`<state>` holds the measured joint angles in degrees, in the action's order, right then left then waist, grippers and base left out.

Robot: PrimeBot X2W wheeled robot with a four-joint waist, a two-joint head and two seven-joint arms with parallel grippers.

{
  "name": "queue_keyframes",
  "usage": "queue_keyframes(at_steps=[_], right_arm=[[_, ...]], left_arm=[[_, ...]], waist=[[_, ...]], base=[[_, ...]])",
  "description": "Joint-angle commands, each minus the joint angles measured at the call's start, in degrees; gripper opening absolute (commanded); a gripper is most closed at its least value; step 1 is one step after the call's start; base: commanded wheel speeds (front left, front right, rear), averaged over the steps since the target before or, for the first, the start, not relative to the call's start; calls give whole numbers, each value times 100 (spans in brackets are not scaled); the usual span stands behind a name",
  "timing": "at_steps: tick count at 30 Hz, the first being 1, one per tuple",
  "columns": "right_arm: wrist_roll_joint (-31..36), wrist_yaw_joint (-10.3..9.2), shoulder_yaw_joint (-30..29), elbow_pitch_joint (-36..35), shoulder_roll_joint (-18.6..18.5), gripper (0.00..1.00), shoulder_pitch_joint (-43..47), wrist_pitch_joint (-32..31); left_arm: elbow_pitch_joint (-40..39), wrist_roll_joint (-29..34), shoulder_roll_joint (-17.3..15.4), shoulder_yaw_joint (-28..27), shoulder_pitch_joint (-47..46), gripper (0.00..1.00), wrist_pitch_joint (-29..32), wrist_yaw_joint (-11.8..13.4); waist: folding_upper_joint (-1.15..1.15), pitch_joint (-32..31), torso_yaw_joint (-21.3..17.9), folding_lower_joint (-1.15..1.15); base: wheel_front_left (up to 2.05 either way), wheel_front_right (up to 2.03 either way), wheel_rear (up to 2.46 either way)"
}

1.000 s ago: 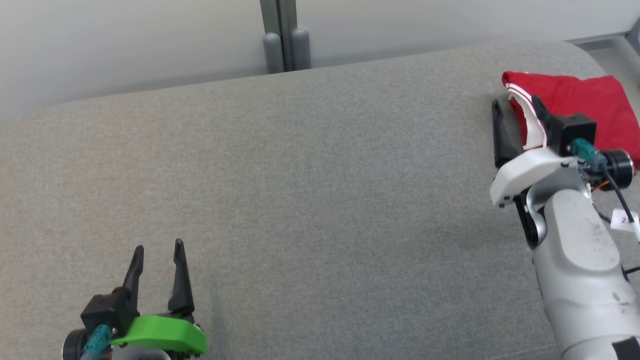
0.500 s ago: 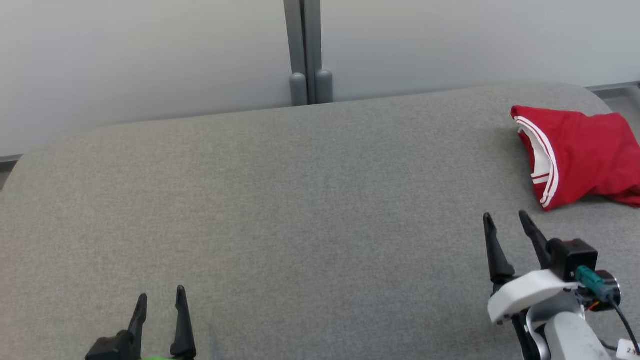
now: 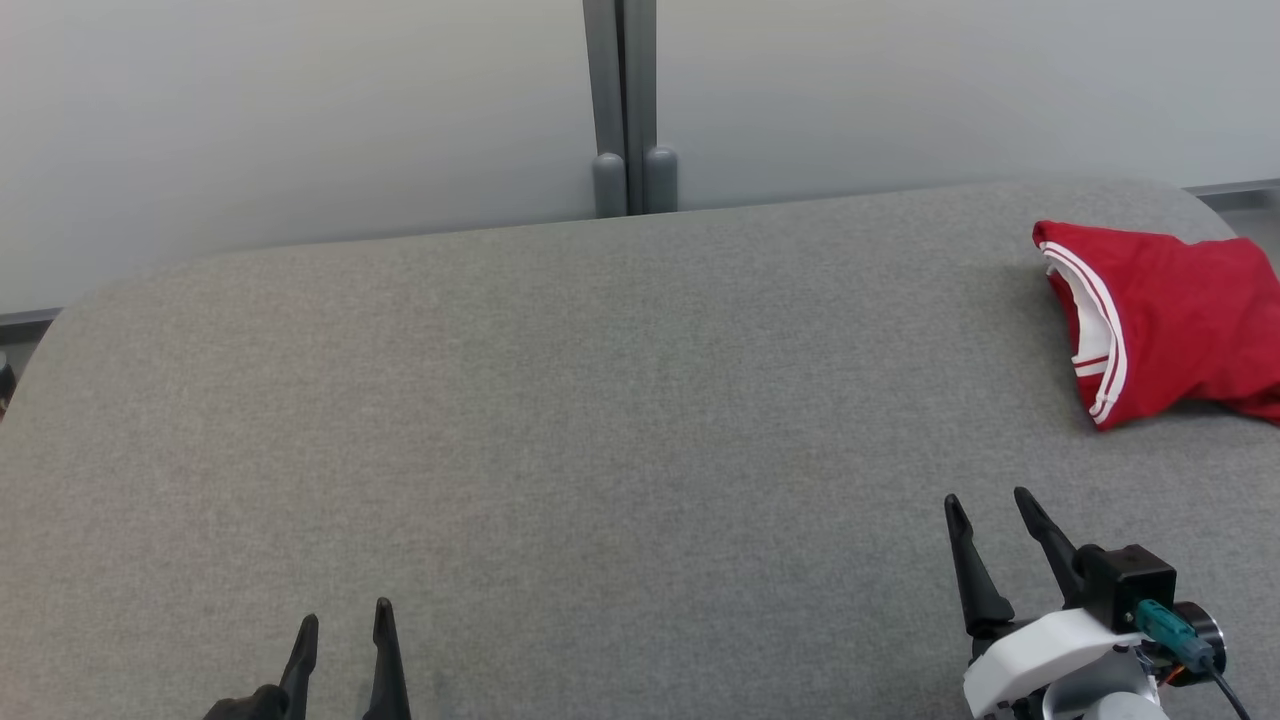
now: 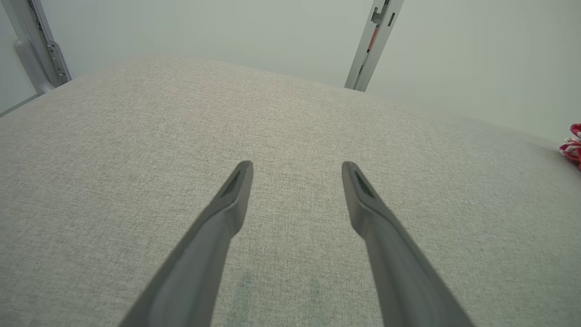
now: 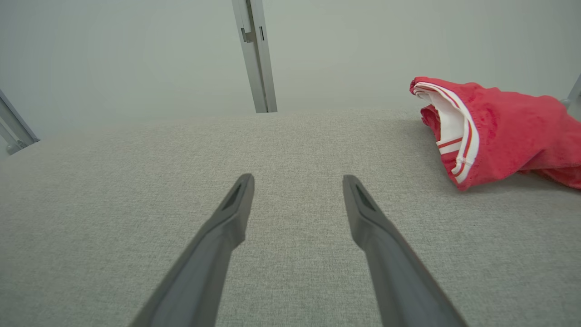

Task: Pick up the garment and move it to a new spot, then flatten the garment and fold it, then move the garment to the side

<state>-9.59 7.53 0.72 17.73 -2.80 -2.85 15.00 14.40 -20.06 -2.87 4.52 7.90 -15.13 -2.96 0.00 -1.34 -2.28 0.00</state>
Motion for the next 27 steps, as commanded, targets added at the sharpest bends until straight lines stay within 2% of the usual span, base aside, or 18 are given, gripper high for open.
queue_keyframes(at_steps=[1, 10, 16, 17, 20, 27], right_arm=[[-53, -10, 7, -37, -22, 100, 90, 23], [7, -10, 34, -45, -22, 100, 100, 23], [-75, -10, 60, -84, -22, 100, 108, 23], [-55, 0, 54, -40, 4, 0, 25, -1], [-118, 0, 35, 48, 22, 0, 32, -34], [-924, 0, -55, 26, 18, 0, -31, -257]], left_arm=[[-8, -3, -9, 12, 49, 100, 1, 26], [14, 7, -8, 62, -37, 100, 1, 41], [-147, -111, -9, 117, -91, 100, 2, -61], [-144, -114, 3, 119, -33, 0, -2, -38], [-44, -176, 16, 121, -13, 0, 17, -42], [-62, -879, 9, 5, -157, 0, 223, -66]], waist=[[0, 9, -4, 0], [0, 21, -21, 0], [0, 26, 3, 0], [0, 26, 2, 0], [0, 27, 3, 0], [0, 32, 16, 0]], base=[[0, 0, 0], [0, 0, 0], [0, 0, 0], [0, 0, 0], [0, 0, 0], [0, 0, 0]])
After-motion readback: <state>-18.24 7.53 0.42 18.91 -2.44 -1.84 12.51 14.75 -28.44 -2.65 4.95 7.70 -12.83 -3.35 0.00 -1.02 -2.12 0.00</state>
